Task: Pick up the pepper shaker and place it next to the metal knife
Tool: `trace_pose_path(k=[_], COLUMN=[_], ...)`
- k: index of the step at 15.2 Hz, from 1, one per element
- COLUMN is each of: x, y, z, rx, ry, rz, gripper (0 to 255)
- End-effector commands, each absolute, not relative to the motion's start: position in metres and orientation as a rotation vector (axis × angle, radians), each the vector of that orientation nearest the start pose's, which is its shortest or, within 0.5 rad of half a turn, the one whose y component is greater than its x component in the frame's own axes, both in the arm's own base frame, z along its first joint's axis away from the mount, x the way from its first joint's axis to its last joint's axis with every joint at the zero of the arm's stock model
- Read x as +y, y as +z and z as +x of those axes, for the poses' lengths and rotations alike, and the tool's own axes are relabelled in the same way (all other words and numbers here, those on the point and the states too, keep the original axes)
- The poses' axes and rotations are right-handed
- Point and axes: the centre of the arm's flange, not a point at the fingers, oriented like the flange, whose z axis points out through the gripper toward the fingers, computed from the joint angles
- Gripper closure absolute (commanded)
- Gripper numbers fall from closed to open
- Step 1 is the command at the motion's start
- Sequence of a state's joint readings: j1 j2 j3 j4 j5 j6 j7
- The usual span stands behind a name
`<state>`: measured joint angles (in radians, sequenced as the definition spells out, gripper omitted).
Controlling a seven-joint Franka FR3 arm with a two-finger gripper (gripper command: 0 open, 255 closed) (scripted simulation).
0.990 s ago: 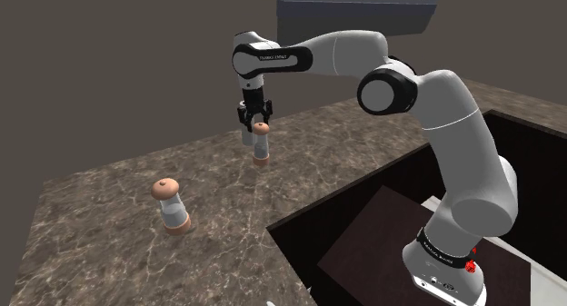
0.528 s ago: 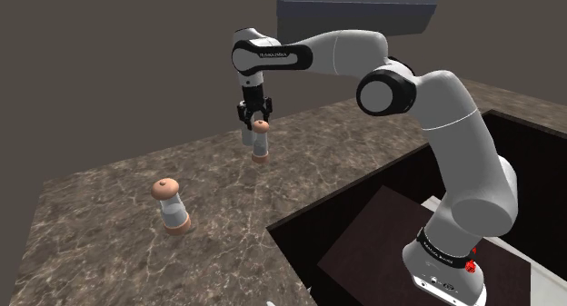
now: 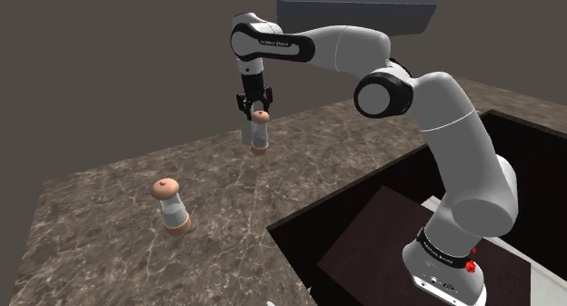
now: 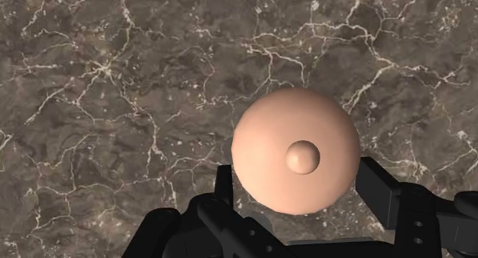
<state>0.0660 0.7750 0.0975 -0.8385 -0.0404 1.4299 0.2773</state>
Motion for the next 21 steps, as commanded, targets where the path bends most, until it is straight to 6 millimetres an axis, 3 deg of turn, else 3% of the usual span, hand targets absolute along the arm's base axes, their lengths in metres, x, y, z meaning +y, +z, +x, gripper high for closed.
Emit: trace_pose_path(k=[1, 4, 21], x=[0.087, 0.087, 0.199], y=[0.457, 0.472, 0.521], z=[0.729, 0.729, 0.541], rx=[0.215, 0.215, 0.215], ry=[0.289, 0.289, 0.289], rz=[-3.131, -3.131, -3.131], gripper=[255, 255, 255])
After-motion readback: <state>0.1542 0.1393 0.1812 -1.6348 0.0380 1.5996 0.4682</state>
